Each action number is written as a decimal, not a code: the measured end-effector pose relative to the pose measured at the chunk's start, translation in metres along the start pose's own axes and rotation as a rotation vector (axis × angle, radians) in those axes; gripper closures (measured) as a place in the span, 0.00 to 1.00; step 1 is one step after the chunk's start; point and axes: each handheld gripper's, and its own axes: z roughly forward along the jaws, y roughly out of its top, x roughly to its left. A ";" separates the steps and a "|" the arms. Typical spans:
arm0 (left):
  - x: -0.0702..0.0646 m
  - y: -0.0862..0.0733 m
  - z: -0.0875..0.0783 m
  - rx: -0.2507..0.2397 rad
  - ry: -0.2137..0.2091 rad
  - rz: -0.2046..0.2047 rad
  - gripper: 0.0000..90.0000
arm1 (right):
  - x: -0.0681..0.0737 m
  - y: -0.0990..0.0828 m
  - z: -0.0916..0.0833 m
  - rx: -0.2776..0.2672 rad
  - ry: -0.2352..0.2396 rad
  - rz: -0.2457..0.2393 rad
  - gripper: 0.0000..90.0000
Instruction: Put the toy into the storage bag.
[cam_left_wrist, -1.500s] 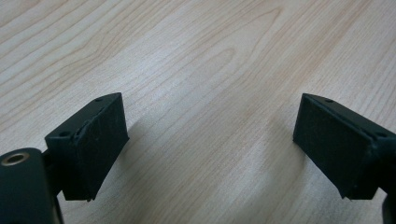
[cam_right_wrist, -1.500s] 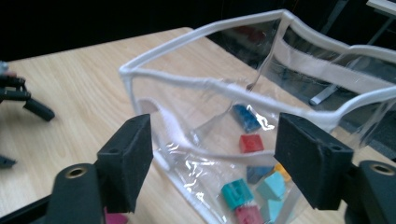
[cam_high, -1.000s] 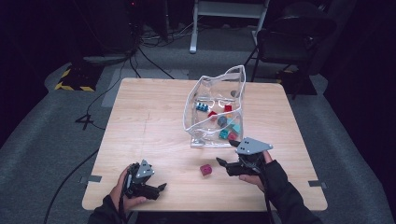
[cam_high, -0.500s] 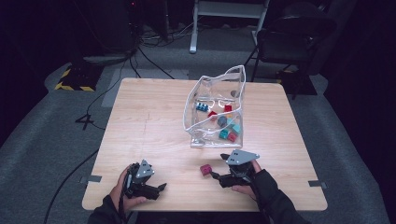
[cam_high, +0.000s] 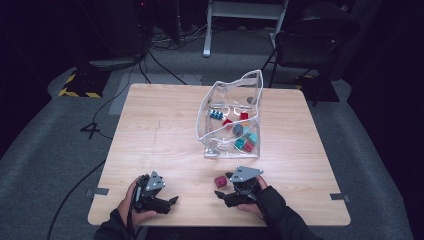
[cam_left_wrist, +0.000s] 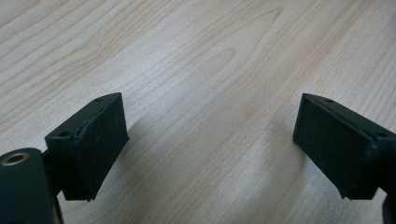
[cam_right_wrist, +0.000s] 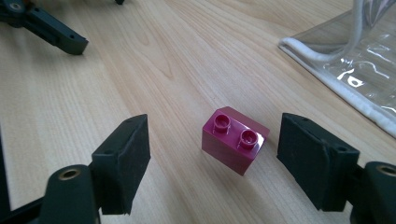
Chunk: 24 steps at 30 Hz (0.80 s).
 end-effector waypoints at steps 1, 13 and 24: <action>0.000 0.000 0.000 0.002 0.000 0.002 0.11 | 0.000 -0.001 0.002 0.002 -0.009 0.008 0.29; 0.000 0.000 0.000 0.002 -0.001 0.000 0.11 | 0.000 -0.007 0.017 0.023 -0.020 0.045 0.35; 0.000 0.000 0.000 0.002 0.000 0.001 0.11 | 0.001 -0.008 0.022 0.023 -0.055 0.050 0.57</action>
